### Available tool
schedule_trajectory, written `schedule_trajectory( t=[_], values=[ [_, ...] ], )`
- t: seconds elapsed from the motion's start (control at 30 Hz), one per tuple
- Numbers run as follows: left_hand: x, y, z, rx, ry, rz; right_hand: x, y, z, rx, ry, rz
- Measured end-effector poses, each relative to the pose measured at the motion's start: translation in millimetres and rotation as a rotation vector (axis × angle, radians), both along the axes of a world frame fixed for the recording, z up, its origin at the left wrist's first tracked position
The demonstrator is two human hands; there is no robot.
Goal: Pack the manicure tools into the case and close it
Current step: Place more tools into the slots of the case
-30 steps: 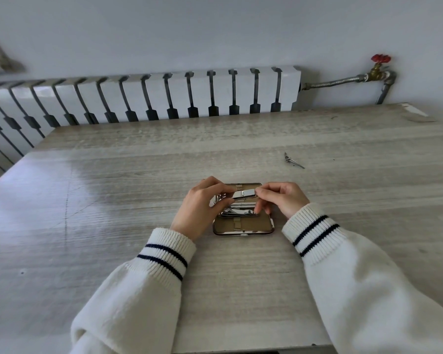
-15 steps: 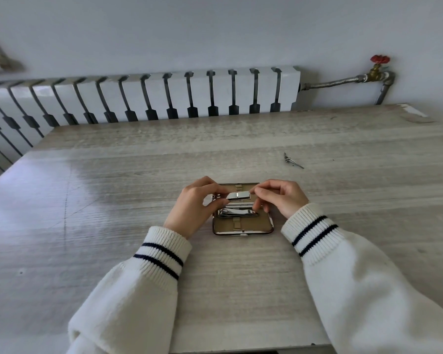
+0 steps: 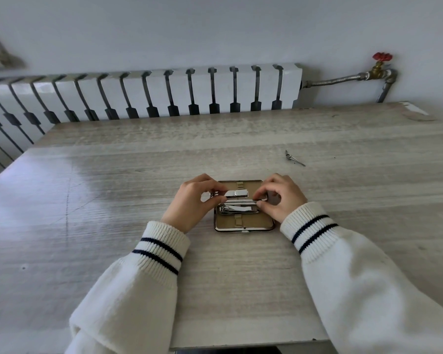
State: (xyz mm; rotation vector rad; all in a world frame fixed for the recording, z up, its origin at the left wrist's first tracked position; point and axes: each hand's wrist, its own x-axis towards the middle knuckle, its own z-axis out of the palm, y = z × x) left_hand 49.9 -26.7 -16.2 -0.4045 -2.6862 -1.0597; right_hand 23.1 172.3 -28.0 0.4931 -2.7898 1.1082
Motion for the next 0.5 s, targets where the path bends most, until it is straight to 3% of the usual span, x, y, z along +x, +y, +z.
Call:
schedule_trajectory(
  t=[0.5],
  values=[
    [-2.0,-2.7,-1.1,-0.013,-0.006,0.001,-2.0,-4.0,0.4,0.033,0.038,0.003]
  ],
)
